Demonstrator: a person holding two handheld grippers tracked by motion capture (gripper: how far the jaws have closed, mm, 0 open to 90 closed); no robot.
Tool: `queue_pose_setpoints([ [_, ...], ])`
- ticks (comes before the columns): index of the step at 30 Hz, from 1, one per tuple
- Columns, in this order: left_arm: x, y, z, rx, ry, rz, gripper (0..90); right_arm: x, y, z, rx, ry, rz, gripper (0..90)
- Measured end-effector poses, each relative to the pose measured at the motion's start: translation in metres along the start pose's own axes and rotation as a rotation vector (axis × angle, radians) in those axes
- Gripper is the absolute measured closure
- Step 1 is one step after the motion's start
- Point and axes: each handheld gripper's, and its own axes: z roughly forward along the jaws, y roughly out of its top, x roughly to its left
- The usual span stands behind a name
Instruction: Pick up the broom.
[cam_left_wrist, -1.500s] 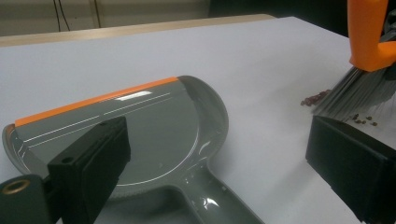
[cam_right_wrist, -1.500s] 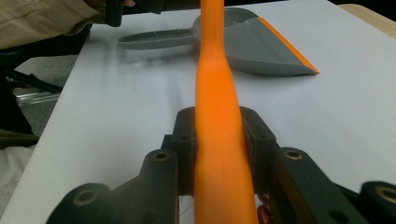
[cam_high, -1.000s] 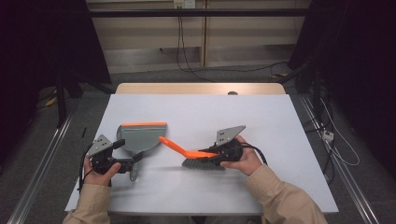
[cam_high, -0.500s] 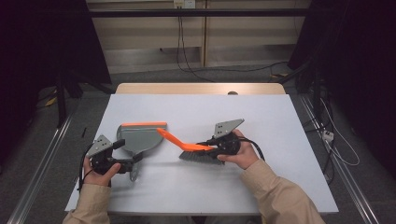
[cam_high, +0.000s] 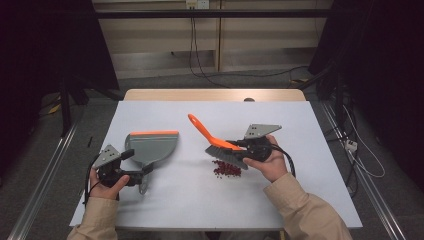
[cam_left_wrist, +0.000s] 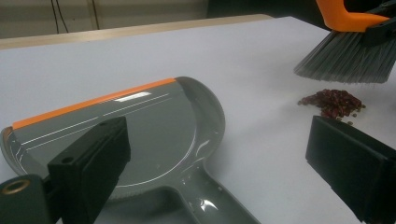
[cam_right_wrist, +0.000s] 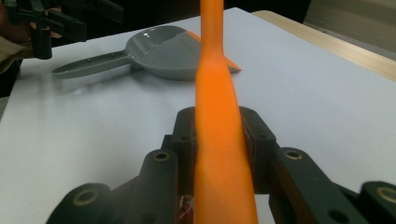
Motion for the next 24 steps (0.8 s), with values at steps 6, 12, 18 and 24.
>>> queue_pose_setpoints([
  [6, 0.000, 0.000, -0.001, 0.003, -0.001, 0.009, 6.3, 0.006, -0.003, 0.006, 0.009, 0.022, 0.000, 71.4],
  [12, 0.000, 0.000, 0.000, 0.001, -0.002, 0.001, 6.3, 0.028, -0.013, 0.024, 0.018, 0.131, 0.009, 71.4],
  [18, 0.001, 0.000, 0.000, 0.004, -0.003, 0.002, 6.3, 0.026, -0.020, 0.036, 0.064, 0.137, -0.020, 71.4],
  [24, 0.001, 0.000, 0.001, 0.011, -0.004, 0.006, 6.3, 0.012, -0.021, 0.036, 0.036, 0.128, 0.030, 71.4],
])
